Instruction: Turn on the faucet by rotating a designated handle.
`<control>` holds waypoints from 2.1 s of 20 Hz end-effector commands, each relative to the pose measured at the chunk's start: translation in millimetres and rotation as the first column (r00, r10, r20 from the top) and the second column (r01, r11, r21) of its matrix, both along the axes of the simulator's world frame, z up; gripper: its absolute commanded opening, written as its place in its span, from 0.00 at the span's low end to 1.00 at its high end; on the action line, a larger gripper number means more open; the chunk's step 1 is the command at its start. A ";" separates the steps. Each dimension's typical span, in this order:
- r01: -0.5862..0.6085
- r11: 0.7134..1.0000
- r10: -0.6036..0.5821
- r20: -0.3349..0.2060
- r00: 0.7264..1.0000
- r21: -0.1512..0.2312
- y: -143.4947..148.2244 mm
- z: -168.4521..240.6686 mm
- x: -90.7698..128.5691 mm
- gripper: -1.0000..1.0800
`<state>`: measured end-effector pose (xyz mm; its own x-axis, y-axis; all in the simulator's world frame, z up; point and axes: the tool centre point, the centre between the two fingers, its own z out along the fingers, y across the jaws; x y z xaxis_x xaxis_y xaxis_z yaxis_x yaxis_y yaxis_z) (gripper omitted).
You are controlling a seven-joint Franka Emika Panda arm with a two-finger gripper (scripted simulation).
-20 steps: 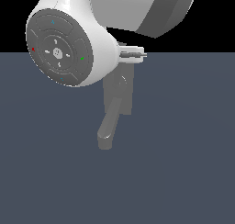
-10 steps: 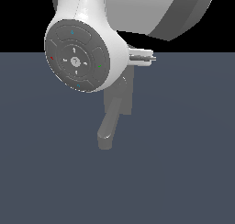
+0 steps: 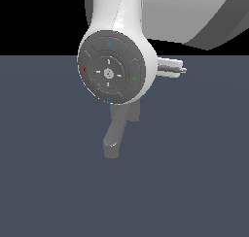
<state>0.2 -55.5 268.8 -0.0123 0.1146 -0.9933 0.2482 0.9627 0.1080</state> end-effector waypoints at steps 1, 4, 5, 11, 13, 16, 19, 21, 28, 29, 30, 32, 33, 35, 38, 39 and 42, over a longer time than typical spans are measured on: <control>-0.077 0.996 0.079 0.032 0.996 -0.044 5.8 0.0 -0.8 0.00; -0.080 0.996 0.081 0.030 0.996 -0.051 -2.9 -5.7 -0.6 0.00; -0.080 0.995 0.082 0.030 0.996 -0.053 -5.8 -7.6 -0.5 0.00; -0.085 0.994 0.087 0.026 0.996 -0.065 -23.1 -18.6 -0.1 0.00; -0.086 0.994 0.088 0.025 0.996 -0.070 -28.8 -22.2 0.1 0.00; -0.088 0.993 0.090 0.023 0.996 -0.076 -37.5 -27.5 0.4 0.00; -0.091 0.992 0.093 0.021 0.995 -0.082 -46.2 -32.7 0.7 0.00; -0.092 0.992 0.094 0.019 0.995 -0.087 -52.0 -36.1 1.0 0.00; -0.090 0.992 0.092 0.020 0.996 -0.085 -54.8 -51.0 -0.5 0.00; -0.090 0.992 0.092 0.020 0.996 -0.086 -55.5 -54.3 -0.6 0.00; -0.090 0.992 0.092 0.020 0.996 -0.086 -56.5 -57.7 -0.7 0.00; -0.090 0.992 0.092 0.020 0.996 -0.086 -58.6 -64.4 -0.9 0.00; -0.091 0.992 0.093 0.020 0.995 -0.086 -59.3 -67.7 -0.9 0.00; -0.091 0.992 0.093 0.020 0.995 -0.086 -61.4 -74.5 -1.0 0.00; -0.091 0.992 0.093 0.019 0.995 -0.087 -64.3 -84.7 -1.2 0.00; -0.092 0.992 0.094 0.019 0.995 -0.087 -65.1 -88.1 -1.3 0.00; -0.092 0.992 0.094 0.019 0.995 -0.088 -68.0 -98.3 -1.4 0.00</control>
<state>-17.9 -163.2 189.2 0.0693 0.1138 -0.9911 0.4349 0.8906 0.1327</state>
